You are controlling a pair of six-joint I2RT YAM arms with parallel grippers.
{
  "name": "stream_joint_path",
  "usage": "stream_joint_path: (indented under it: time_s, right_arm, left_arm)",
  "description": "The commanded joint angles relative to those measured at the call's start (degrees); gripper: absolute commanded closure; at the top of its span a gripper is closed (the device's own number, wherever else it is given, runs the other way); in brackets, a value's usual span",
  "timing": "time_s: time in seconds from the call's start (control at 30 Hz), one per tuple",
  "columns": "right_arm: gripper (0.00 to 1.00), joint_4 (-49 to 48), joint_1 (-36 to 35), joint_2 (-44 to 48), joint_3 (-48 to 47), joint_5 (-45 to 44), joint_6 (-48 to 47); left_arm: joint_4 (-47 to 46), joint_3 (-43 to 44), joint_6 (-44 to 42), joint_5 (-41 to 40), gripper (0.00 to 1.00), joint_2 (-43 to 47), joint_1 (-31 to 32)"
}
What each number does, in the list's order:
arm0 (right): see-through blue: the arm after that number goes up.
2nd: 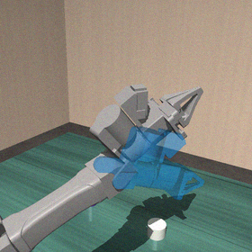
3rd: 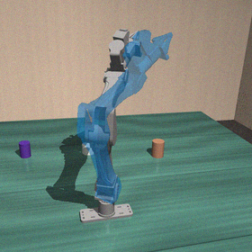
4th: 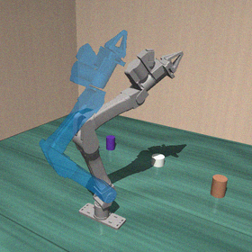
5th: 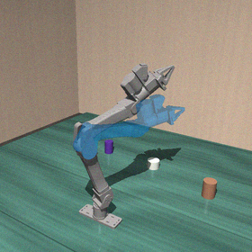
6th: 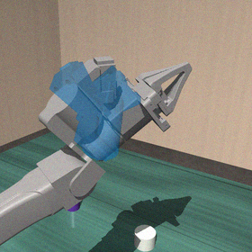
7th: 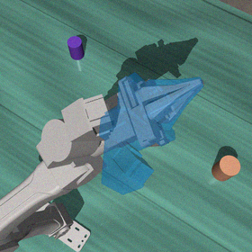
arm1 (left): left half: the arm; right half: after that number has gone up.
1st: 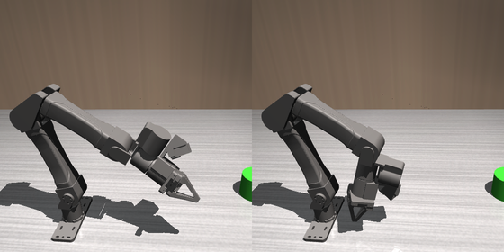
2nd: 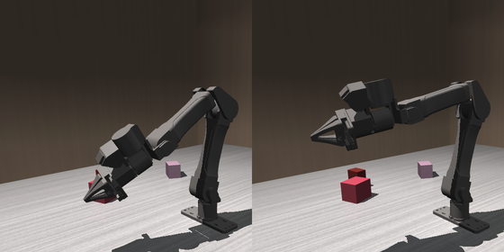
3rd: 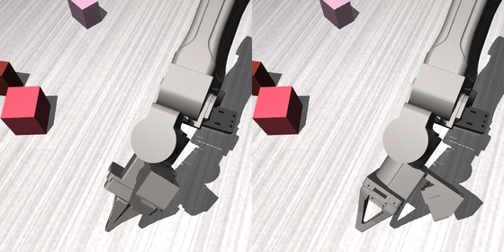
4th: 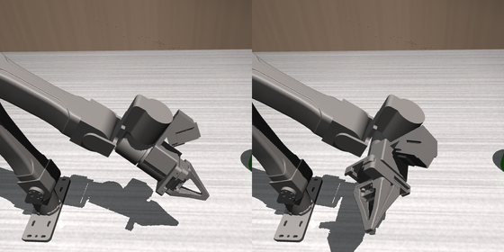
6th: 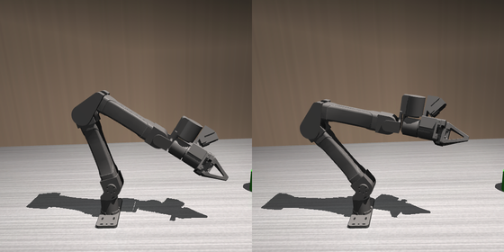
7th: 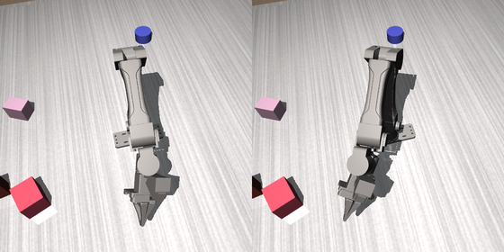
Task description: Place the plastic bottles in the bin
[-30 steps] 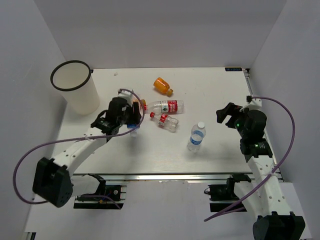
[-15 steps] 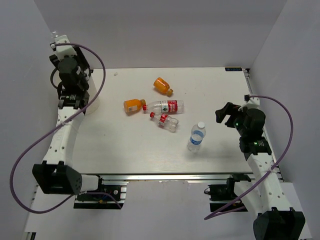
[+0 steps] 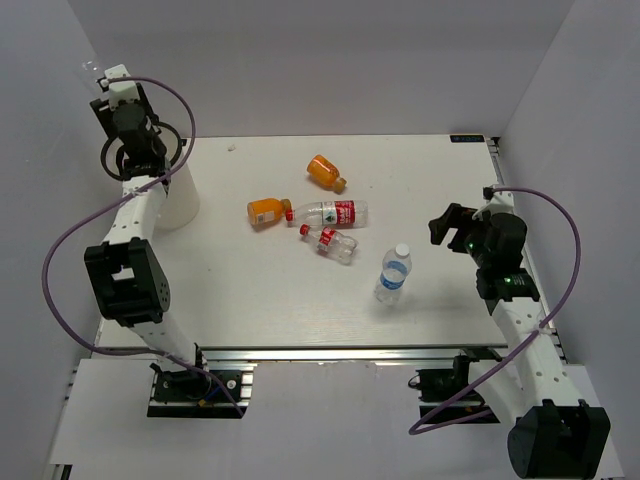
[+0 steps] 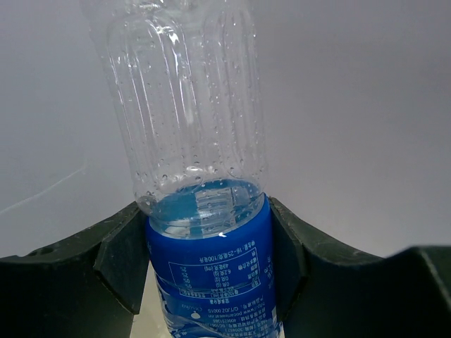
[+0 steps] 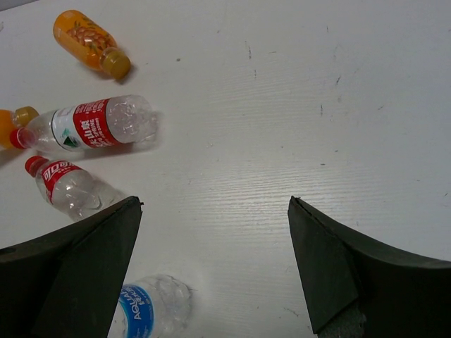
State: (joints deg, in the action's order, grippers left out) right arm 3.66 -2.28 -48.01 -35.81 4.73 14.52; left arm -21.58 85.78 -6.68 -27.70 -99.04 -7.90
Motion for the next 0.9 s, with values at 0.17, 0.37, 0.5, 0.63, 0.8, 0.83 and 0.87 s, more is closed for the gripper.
stream_joint_path:
  time_s: [0.17,0.37,0.5,0.63,0.8,0.83,0.87]
  right_arm:
    - [0.11,-3.0,0.1,-0.4,-0.6,1.1,-1.2]
    - [0.11,-1.8,0.1,-0.7,-1.5,3.8,-1.9]
    - [0.11,-1.4,0.1,-0.8,-2.6,5.6,-2.8]
    - [0.11,-0.2,0.0,-0.2,-4.7,6.6,-3.4]
    - [0.11,0.6,0.1,0.1,-4.7,9.4,-3.4]
    - [0.11,0.5,0.2,0.1,-4.3,9.4,-3.4]
    - [0.11,0.0,0.1,0.2,-4.0,9.3,-3.1]
  left_arm:
    - [-9.3,-7.5,3.1,-2.9,0.39,1.7,-0.8]
    - [-7.2,-9.5,3.2,-2.9,0.02,6.1,-0.7]
    - [-1.5,-7.5,5.4,1.6,0.02,10.3,-0.8]
    - [13.5,-2.7,5.1,22.3,0.02,13.2,-0.6]
    - [35.1,2.7,-10.9,56.7,0.02,13.6,6.3]
    - [43.7,3.8,-14.5,57.8,0.02,11.9,8.7]
    - [47.9,4.8,-17.5,58.0,0.02,10.6,12.8]
